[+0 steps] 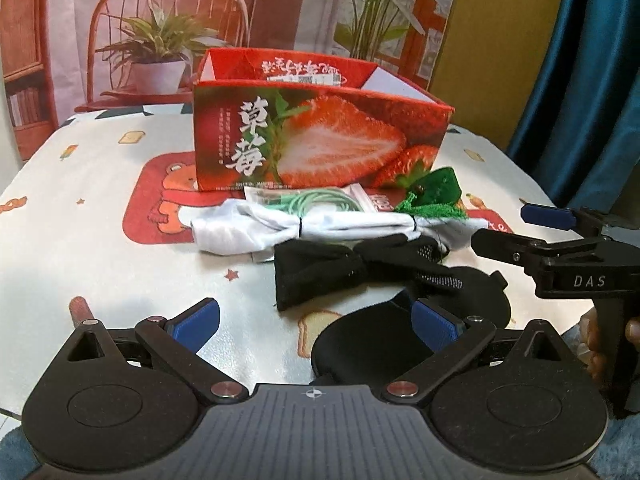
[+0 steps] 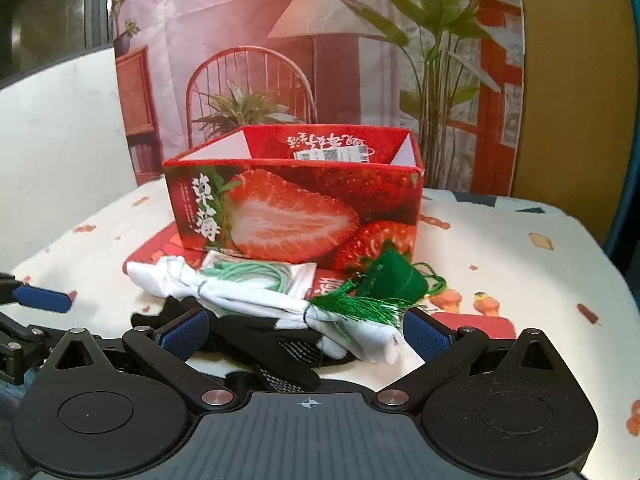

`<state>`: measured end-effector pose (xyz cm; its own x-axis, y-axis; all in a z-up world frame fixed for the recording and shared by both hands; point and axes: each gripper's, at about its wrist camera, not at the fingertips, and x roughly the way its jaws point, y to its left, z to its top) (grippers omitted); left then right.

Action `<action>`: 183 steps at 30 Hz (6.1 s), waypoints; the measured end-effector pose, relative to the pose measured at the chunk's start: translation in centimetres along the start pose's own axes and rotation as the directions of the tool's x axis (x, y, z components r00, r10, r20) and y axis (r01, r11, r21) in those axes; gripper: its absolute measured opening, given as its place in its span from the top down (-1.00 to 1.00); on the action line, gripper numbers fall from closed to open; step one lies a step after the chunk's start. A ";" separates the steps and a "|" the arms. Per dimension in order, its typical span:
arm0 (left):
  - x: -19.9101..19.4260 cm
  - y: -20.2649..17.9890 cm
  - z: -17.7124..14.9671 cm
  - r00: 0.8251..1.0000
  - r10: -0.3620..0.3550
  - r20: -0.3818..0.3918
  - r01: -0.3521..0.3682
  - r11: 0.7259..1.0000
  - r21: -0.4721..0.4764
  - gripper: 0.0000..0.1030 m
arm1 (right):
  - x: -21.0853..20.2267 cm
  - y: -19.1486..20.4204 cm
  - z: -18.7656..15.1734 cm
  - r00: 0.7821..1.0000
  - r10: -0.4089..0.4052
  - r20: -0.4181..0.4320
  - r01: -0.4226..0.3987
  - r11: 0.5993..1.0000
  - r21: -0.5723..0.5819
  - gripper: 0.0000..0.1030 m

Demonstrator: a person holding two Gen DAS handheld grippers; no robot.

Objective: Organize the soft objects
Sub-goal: 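Move both open grippers down toward the black eye mask, then close left gripper on the black eye mask while right gripper grasps its other end, then lift the black eye mask with both grippers and carry it over the box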

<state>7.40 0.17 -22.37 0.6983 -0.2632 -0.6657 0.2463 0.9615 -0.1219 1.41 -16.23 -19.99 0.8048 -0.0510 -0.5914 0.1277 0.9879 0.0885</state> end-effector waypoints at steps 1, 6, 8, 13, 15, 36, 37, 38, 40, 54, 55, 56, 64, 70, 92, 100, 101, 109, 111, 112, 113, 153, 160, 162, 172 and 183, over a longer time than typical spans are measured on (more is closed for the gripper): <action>0.1 0.0 0.0 1.000 -0.003 -0.003 0.003 1.000 -0.003 -1.00 | 0.0 0.0 -0.2 1.000 -0.005 -0.005 0.005 1.000 -0.004 -0.99; 1.0 0.5 -0.5 0.999 -0.011 -0.033 0.011 1.000 -0.029 -1.00 | 1.0 -0.3 -1.6 0.998 -0.001 -0.068 0.003 1.000 0.019 -0.99; 1.4 0.9 -0.6 0.999 -0.010 -0.051 0.008 0.999 -0.045 -1.00 | 1.4 -0.2 -2.0 0.996 -0.004 -0.088 0.005 1.000 0.016 -0.99; 2.2 1.6 -0.9 0.996 -0.018 -0.082 0.011 0.997 -0.083 -1.00 | 2.2 0.1 -2.4 0.993 -0.004 -0.119 0.005 1.000 0.003 -0.99; 2.5 1.6 -0.9 0.996 -0.025 -0.090 0.017 0.996 -0.085 -1.00 | 2.5 0.1 -2.6 0.991 -0.006 -0.132 0.006 1.000 0.002 -0.99; 4.0 -0.6 -2.0 0.972 -0.139 -0.189 0.147 0.989 0.029 -0.30 | 4.6 0.7 -4.1 0.955 -0.038 -0.293 0.026 0.999 -0.043 -0.99; 4.2 -0.7 -2.1 0.970 -0.141 -0.198 0.150 0.988 0.029 -0.18 | 4.6 0.7 -4.1 0.955 -0.037 -0.295 0.025 0.999 -0.044 -0.99; 4.3 -0.7 -2.1 0.971 -0.137 -0.196 0.146 0.989 0.033 -0.16 | 4.6 0.7 -4.1 0.954 -0.036 -0.297 0.024 0.999 -0.044 -0.99; 4.3 -0.6 -2.1 0.973 -0.133 -0.186 0.142 0.989 0.037 0.09 | 4.6 0.7 -4.2 0.954 -0.036 -0.299 0.023 0.999 -0.044 -0.99; 4.4 1.2 -1.9 0.984 -0.096 -0.149 0.092 0.995 -0.034 0.33 | 4.5 0.4 -3.8 0.964 -0.008 -0.264 0.003 1.000 -0.020 -0.99; 4.4 1.3 -1.8 0.984 -0.097 -0.148 0.092 0.995 -0.039 0.33 | 4.5 0.1 -3.8 0.965 -0.009 -0.262 0.009 1.000 -0.004 -0.99; 4.4 1.5 -1.8 0.985 -0.096 -0.146 0.090 0.995 -0.047 0.33 | 4.5 -0.2 -3.9 0.965 -0.011 -0.261 0.015 1.000 0.015 -0.99; 4.3 1.8 -1.7 0.987 -0.075 -0.139 0.067 0.996 -0.059 0.33 | 4.9 -1.4 -4.2 0.960 0.006 -0.280 0.019 0.996 0.085 -0.99; 4.4 1.6 -1.8 0.988 -0.066 -0.138 0.059 0.997 -0.051 0.32 | 5.0 0.0 -4.2 0.957 0.031 -0.289 -0.023 0.999 0.030 -0.99; 4.2 1.9 -1.8 0.990 -0.068 -0.127 0.060 0.996 -0.066 0.30 | 5.4 -0.5 -3.5 0.966 0.079 -0.245 -0.055 0.993 0.104 -0.80; 4.3 1.9 -1.8 0.989 -0.067 -0.129 0.058 0.996 -0.075 0.30 | 4.4 -2.1 -4.0 0.968 0.032 -0.250 0.011 0.986 0.169 -0.78; 4.3 1.9 -1.8 0.989 -0.067 -0.129 0.058 0.996 -0.075 0.30 | 4.4 -2.0 -4.0 0.967 0.034 -0.253 0.008 0.987 0.162 -0.79; 4.3 1.7 -1.8 0.990 -0.064 -0.128 0.056 0.996 -0.071 0.30 | 4.6 -0.5 -4.0 0.962 0.067 -0.264 -0.040 0.993 0.109 -0.77; 4.3 1.8 -1.8 0.990 -0.065 -0.128 0.056 0.996 -0.070 0.30 | 4.5 -0.6 -3.9 0.963 0.072 -0.261 -0.042 0.992 0.118 -0.70; 4.3 1.8 -1.8 0.990 -0.064 -0.128 0.055 0.996 -0.070 0.30 | 4.5 -0.6 -3.9 0.963 0.078 -0.259 -0.047 0.991 0.122 -0.67; 4.3 1.8 -1.8 0.990 -0.063 -0.128 0.055 0.996 -0.068 0.30 | 4.4 -0.6 -3.9 0.963 0.088 -0.255 -0.056 0.990 0.129 -0.63; -4.3 1.0 13.1 0.931 -0.038 0.363 0.029 0.999 0.032 0.44 | 1.8 -1.1 13.2 0.952 0.246 0.184 -0.258 0.965 0.048 0.35; -2.6 0.4 18.2 0.901 0.006 0.435 -0.041 0.996 0.073 0.44 | 4.9 -1.7 17.9 0.947 0.214 0.240 -0.227 0.974 0.025 0.35; -1.7 0.1 19.4 0.895 0.017 0.446 -0.066 0.993 0.095 0.44 | 5.9 -2.1 18.8 0.946 0.201 0.256 -0.214 0.977 0.025 0.35; 6.3 1.3 22.3 0.955 0.048 0.293 -0.082 0.991 0.105 0.44 | 12.7 -4.3 18.8 0.979 0.125 0.159 -0.138 0.987 0.078 0.35; 11.3 4.2 21.2 0.996 0.029 0.090 -0.035 0.998 0.057 0.41 | 17.4 -5.3 15.2 0.992 0.124 -0.033 -0.118 0.981 0.154 0.30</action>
<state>30.54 -0.46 -14.77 0.7625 -0.2409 -0.6004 0.2602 0.9639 -0.0562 23.58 -24.58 -18.58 0.7948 0.0767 -0.6019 0.1198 0.9526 0.2796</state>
